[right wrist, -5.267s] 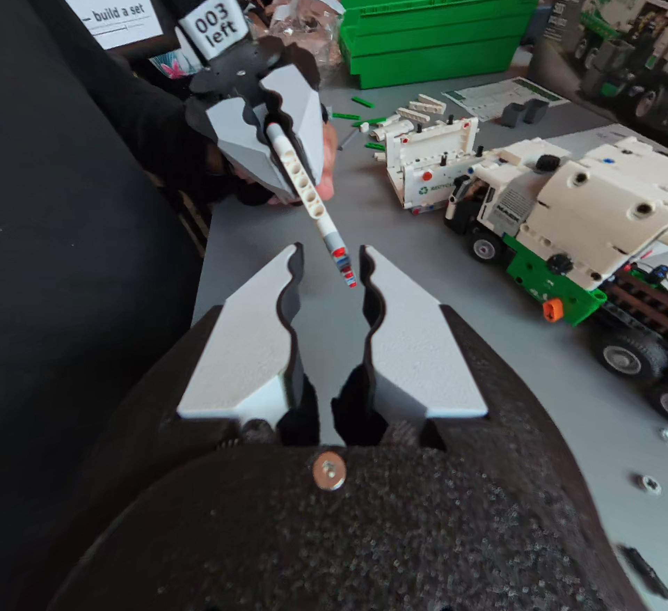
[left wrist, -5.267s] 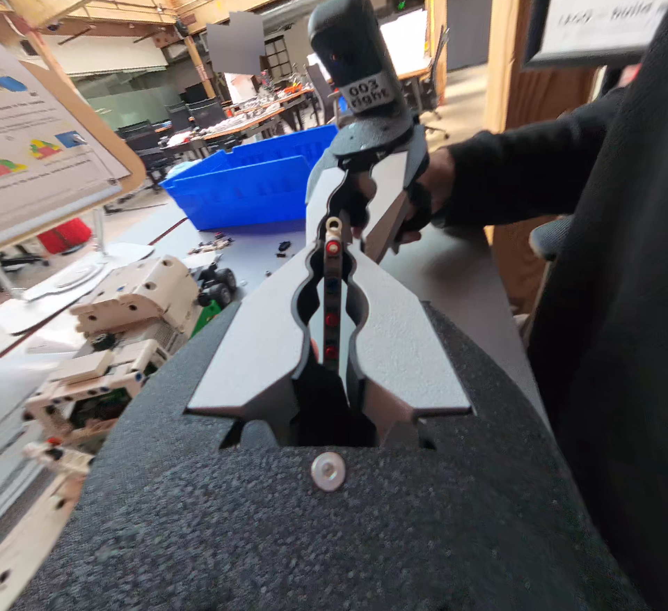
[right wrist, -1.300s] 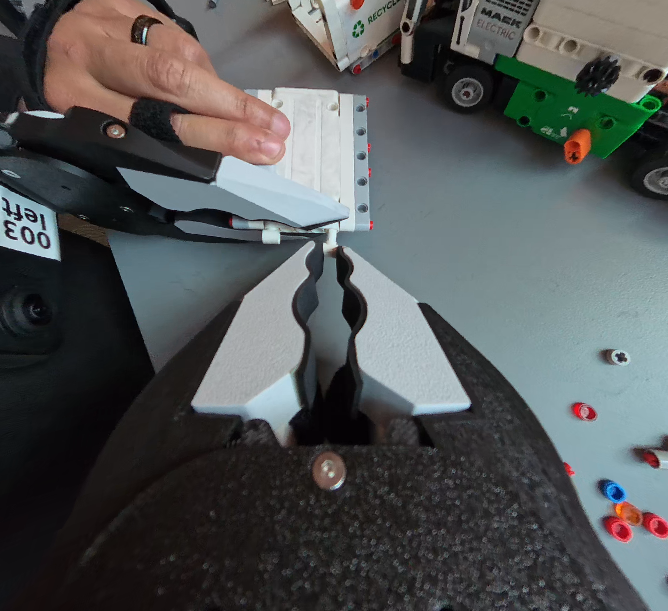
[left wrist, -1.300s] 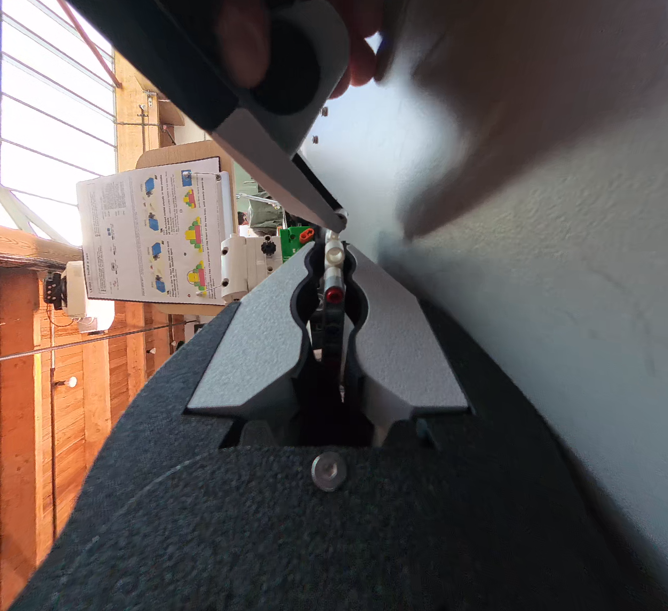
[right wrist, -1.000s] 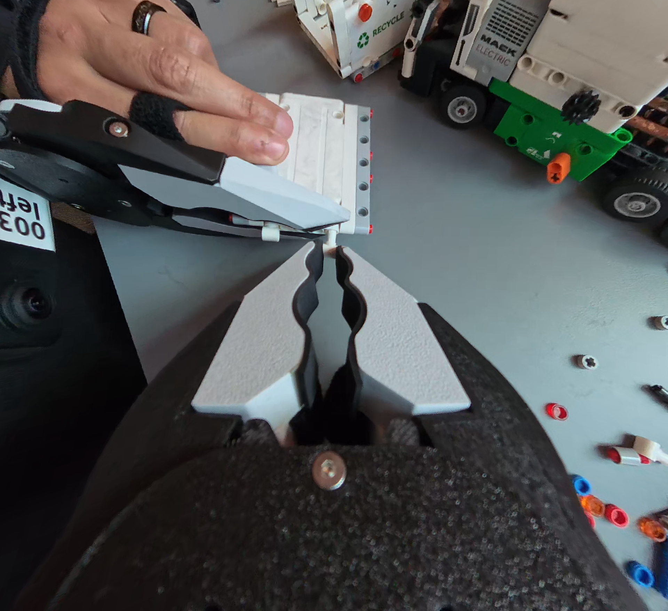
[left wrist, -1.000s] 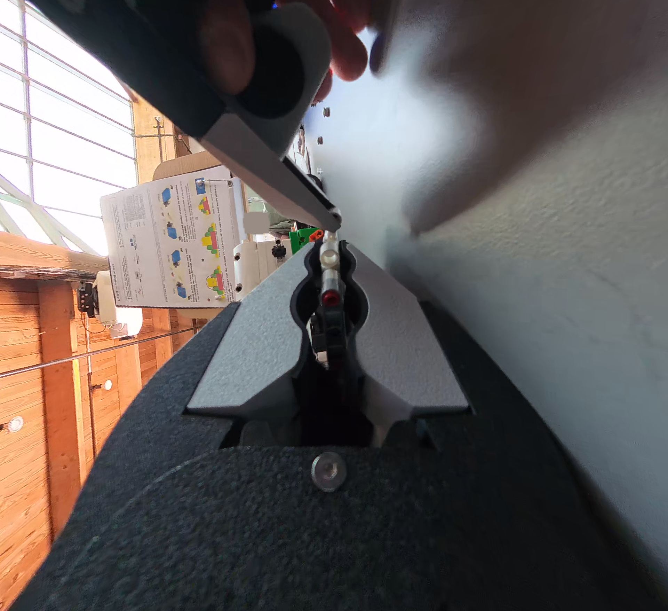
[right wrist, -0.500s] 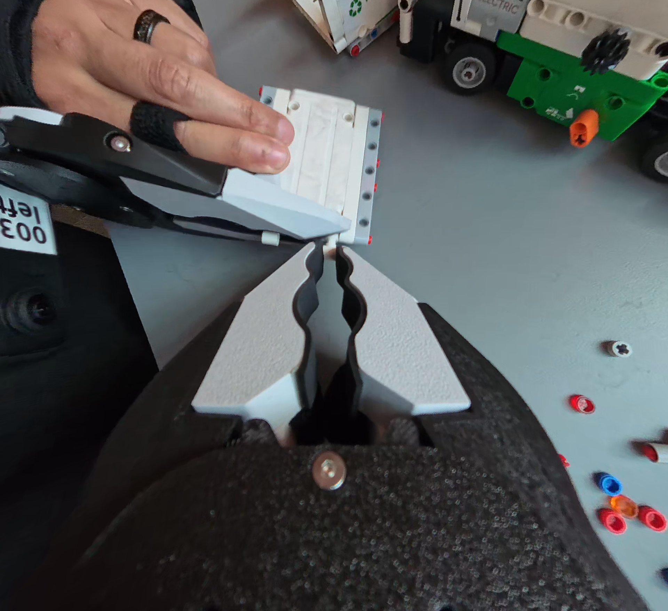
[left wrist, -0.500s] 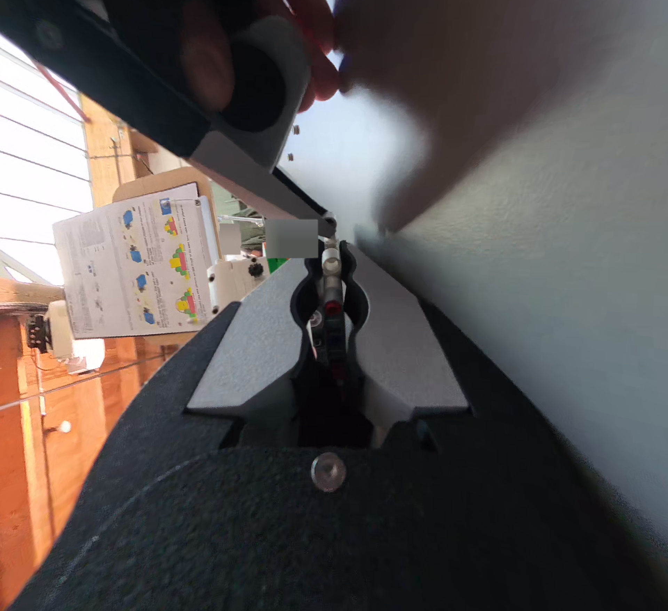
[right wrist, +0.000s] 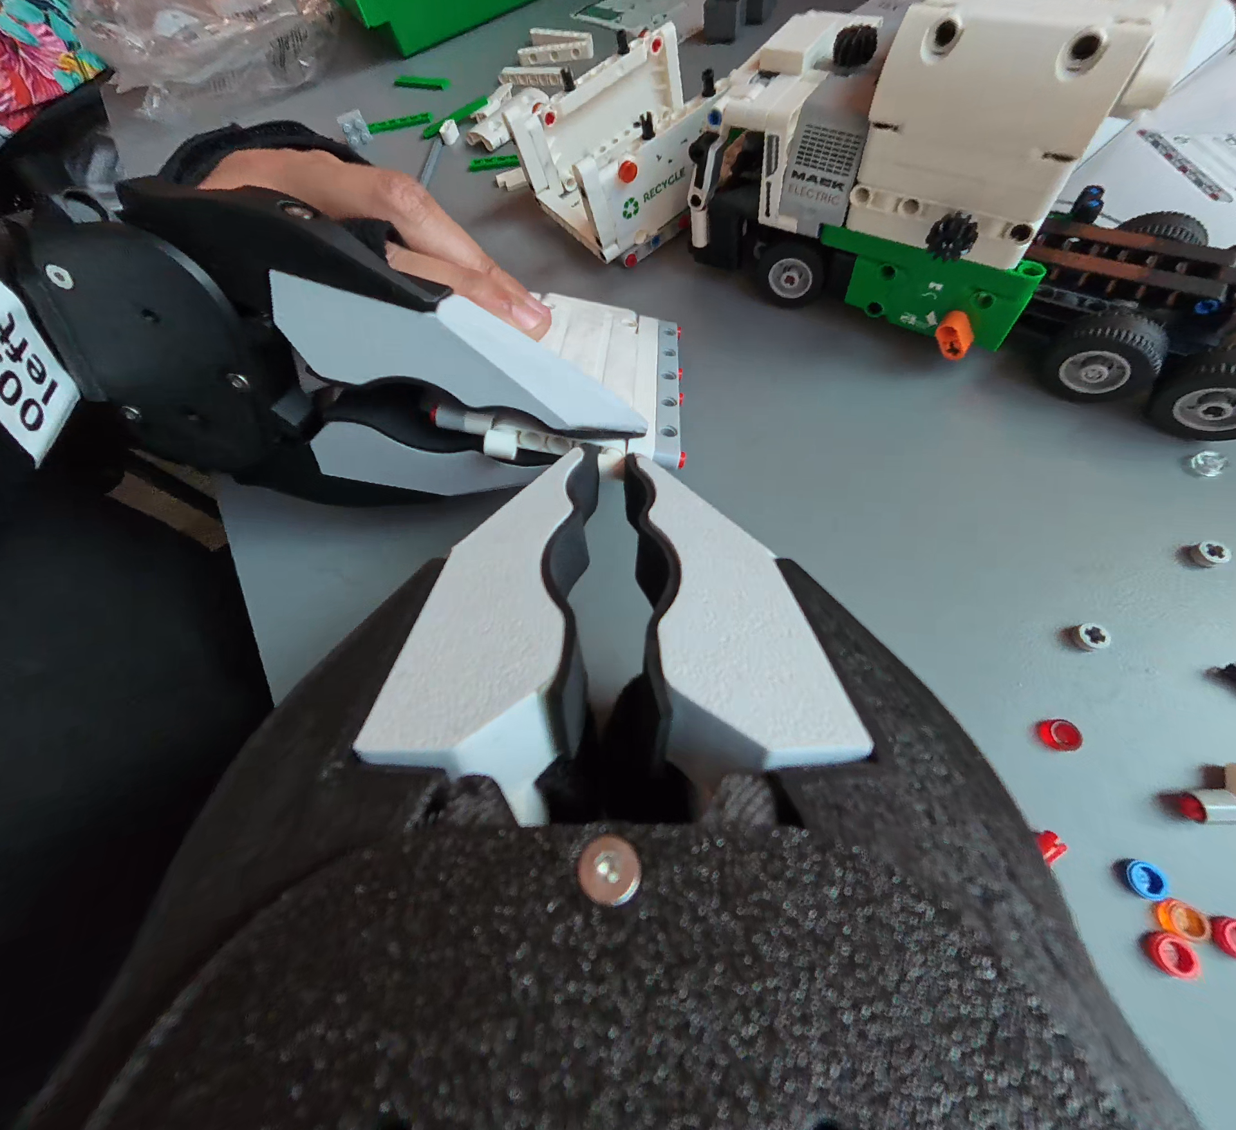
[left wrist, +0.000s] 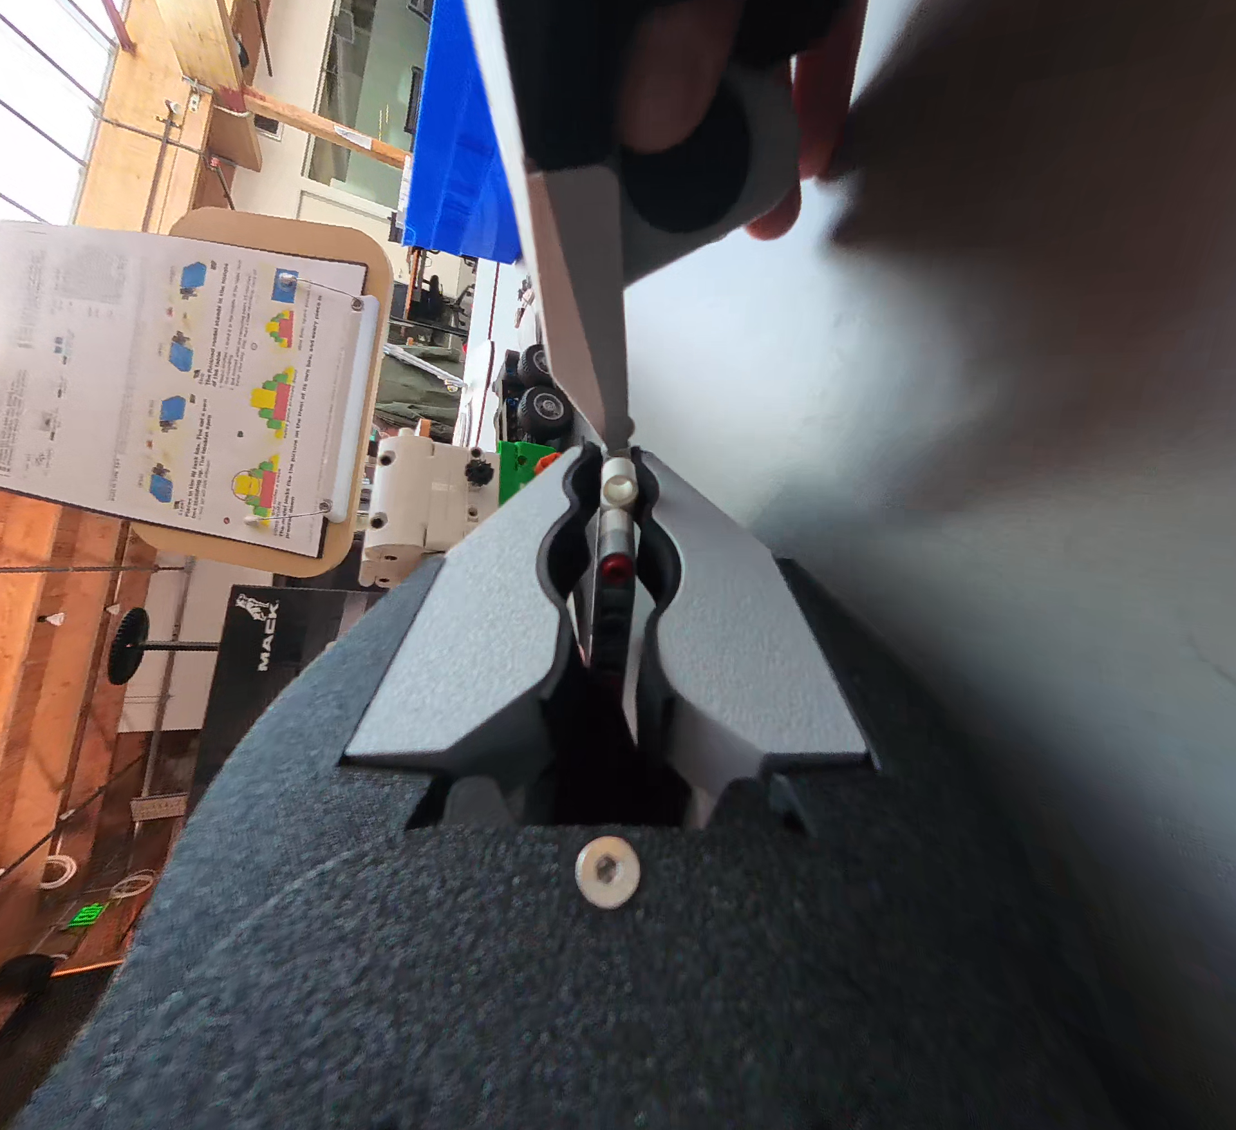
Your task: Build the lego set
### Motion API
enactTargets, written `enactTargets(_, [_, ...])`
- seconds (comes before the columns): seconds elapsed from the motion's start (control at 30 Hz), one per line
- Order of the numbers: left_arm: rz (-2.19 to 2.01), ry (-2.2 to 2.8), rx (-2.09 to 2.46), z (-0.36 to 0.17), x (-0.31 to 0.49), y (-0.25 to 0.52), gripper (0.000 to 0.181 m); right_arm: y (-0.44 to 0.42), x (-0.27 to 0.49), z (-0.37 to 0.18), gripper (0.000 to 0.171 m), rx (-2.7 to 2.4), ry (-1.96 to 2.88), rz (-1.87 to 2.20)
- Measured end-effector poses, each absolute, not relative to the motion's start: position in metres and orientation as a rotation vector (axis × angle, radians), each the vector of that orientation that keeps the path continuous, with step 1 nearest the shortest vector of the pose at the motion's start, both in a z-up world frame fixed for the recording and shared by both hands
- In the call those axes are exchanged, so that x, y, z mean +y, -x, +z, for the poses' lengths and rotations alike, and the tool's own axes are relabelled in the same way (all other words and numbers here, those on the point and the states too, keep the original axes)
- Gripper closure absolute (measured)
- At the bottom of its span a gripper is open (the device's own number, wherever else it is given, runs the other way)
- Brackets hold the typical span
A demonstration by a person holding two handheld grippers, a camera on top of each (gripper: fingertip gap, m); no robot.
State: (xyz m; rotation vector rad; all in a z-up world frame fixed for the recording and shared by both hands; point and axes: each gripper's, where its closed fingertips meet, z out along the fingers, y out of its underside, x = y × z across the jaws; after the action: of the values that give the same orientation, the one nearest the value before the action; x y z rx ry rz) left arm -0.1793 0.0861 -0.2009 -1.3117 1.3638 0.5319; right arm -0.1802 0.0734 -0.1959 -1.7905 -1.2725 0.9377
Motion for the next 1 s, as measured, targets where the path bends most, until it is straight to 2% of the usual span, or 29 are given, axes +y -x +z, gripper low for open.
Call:
enactTargets(0.27, [0.395, 1.368, 1.274, -0.19, 0.089, 0.178, 0.176, 0.181, 0.077, -0.181, 0.165, -1.136, 1.727, 0.971])
enactTargets(0.33, [0.406, 1.368, 1.258, -0.186, 0.092, 0.18, 0.176, 0.181, 0.077, -0.176, 0.16, -1.098, 1.72, 1.013])
enactTargets(0.4, [0.419, 1.357, 1.258, -0.187, 0.092, 0.18, 0.176, 0.18, 0.079, -0.179, 0.165, -1.082, 1.742, 0.998])
enactTargets(0.7, [0.494, 1.307, 1.289, -0.184, 0.089, 0.178, 0.176, 0.178, 0.075, -0.181, 0.165, -1.122, 1.753, 0.995])
enactTargets(0.83, [0.323, 1.363, 1.164, -0.167, 0.093, 0.174, 0.176, 0.175, 0.08, -0.158, 0.164, -1.05, 1.743, 1.103])
enactTargets(1.0, [-0.024, 1.474, 0.896, -0.129, 0.106, 0.177, 0.177, 0.16, 0.099, -0.124, 0.141, -0.979, 1.6, 1.17])
